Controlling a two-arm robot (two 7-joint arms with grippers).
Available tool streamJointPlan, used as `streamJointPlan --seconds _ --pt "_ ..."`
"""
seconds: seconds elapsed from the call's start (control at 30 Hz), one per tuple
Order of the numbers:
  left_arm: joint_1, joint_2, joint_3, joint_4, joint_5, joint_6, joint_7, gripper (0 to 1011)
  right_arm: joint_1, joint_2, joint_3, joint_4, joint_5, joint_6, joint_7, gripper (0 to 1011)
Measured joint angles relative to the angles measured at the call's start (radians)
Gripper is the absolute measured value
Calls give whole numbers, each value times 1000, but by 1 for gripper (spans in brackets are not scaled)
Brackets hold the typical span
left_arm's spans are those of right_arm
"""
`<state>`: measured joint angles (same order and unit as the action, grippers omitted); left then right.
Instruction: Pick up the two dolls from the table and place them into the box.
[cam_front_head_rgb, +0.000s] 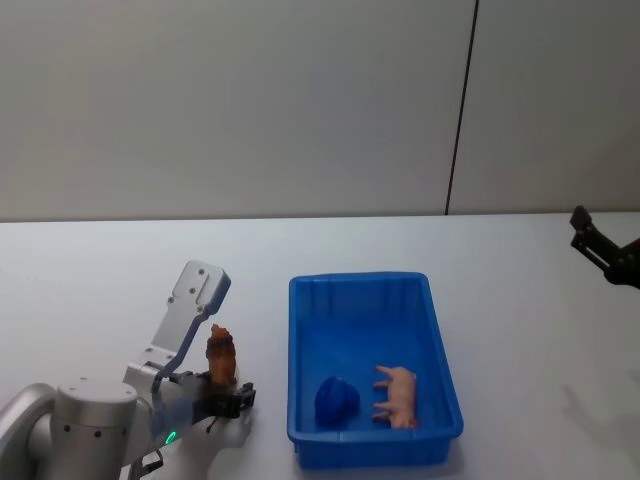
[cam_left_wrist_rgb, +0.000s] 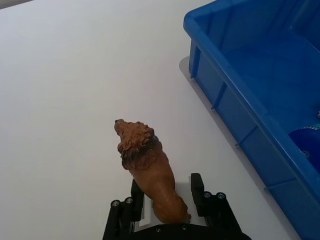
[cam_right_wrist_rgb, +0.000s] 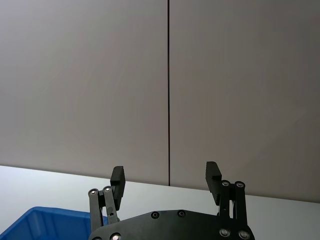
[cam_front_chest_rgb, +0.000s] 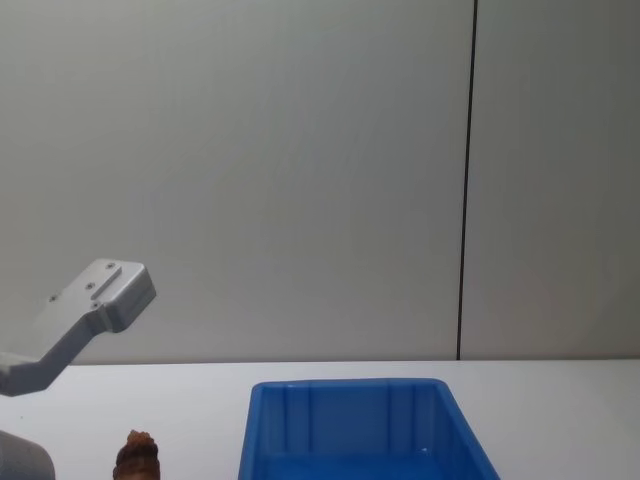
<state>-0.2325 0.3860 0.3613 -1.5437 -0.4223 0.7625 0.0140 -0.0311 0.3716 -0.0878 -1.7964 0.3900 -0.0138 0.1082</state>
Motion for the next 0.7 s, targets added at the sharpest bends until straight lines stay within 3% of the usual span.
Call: streamJointPlan --seconds 0.2,0.3,0.7 --pt "-2 -1 0 3 1 1 -2 474 0 0 0 0 0 0 0 1001" --pt "-2 -2 0 4 2 1 -3 348 0 0 0 0 0 0 0 1001" --pt "1 0 -3 -4 3 -29 -7 325 0 0 0 0 0 0 0 1001"
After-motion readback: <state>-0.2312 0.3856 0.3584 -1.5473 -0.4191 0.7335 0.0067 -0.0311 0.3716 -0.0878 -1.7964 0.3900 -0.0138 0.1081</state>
